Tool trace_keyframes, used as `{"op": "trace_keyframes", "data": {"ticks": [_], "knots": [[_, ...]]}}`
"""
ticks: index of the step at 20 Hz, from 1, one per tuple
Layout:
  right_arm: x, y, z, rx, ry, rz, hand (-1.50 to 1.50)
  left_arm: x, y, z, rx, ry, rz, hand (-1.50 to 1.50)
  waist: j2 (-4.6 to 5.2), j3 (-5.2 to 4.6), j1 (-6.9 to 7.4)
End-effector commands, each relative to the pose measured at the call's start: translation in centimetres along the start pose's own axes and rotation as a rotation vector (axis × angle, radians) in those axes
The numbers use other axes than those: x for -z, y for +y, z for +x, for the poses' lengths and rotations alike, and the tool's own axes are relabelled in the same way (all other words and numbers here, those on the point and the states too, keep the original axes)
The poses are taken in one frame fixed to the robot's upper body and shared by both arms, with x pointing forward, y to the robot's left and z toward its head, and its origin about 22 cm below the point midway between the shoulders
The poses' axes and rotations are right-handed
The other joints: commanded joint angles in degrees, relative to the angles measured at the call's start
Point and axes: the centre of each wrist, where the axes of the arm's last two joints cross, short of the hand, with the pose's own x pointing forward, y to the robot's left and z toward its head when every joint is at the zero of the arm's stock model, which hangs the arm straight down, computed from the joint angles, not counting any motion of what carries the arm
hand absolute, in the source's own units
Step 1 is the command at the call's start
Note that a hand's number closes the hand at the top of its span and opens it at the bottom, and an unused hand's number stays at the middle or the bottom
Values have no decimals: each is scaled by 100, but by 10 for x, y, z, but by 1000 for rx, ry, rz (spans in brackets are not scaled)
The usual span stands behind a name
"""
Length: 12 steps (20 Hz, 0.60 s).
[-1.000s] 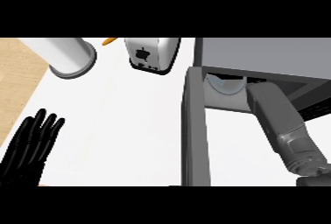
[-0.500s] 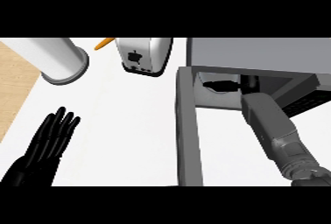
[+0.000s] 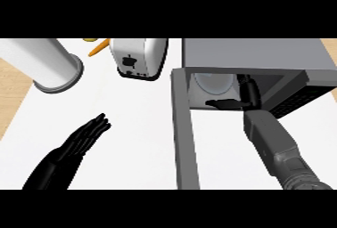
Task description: Pick up the milk, place it into the microwave and close the microwave
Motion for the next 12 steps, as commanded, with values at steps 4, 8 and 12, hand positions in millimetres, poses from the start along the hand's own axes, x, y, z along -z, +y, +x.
{"op": "trace_keyframes", "data": {"ticks": [4, 8, 12], "knots": [[-34, 4, -22, 28, -34, 11, -150, 28, -10, -18, 48, 16, -144, 150, -67, -9, -176], [-51, 0, -28, 61, -18, 49, -150, 35, -14, -33, 34, 83, -171, 150, -109, -15, -268], [-80, -27, -36, 54, -29, 59, -150, 52, -28, -47, 115, 98, -158, 150, -127, -18, -345]]}}
